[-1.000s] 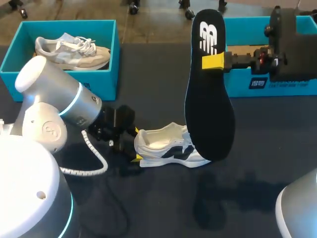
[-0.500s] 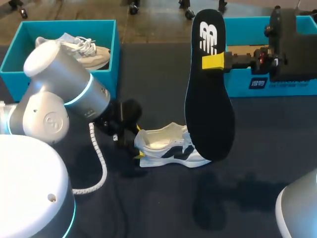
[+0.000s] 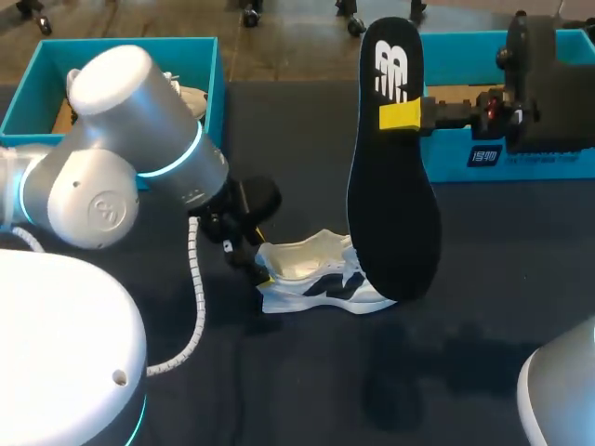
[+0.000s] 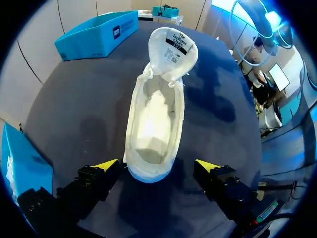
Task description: Take the shoe out of the shoebox, open the shoe tongue, remove and reinsert the insole, then place the shoe into the shoebox
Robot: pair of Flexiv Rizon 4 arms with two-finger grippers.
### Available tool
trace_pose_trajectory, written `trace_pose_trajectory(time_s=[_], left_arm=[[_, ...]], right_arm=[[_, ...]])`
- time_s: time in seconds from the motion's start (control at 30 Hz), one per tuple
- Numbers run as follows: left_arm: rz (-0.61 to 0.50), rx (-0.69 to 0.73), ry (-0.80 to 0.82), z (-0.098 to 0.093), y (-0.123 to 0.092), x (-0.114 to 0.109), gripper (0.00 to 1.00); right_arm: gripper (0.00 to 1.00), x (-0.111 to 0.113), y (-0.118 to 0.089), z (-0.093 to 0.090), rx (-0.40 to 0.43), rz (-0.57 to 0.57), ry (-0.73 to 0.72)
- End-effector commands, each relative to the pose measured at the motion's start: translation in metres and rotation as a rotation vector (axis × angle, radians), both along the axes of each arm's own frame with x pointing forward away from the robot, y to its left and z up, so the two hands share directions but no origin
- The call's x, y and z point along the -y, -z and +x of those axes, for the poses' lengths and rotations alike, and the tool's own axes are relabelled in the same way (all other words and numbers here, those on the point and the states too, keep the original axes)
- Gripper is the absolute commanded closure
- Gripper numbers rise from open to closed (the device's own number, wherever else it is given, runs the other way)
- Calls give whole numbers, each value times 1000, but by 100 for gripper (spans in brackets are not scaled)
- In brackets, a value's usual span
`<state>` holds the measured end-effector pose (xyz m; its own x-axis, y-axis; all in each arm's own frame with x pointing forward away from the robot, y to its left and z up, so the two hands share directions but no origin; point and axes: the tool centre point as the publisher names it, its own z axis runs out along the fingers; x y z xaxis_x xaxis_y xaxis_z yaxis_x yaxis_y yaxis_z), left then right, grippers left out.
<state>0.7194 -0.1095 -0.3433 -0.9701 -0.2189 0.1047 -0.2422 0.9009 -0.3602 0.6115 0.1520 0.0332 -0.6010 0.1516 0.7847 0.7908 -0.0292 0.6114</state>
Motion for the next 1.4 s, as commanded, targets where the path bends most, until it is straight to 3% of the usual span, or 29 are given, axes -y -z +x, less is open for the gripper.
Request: trace_pose_trajectory(time_s=[0.03,0.7,1.4], left_arm=[[131,-16,26,-1,-8,7,0],[366,29,35,6,-14,12,0],[416,130,209,8,-21,22,0]], right_arm=[[100,-3,0,1,-2,-1,1],[100,-3,0,1,-2,-1,1],[100,-3,0,1,-2,-1,1]])
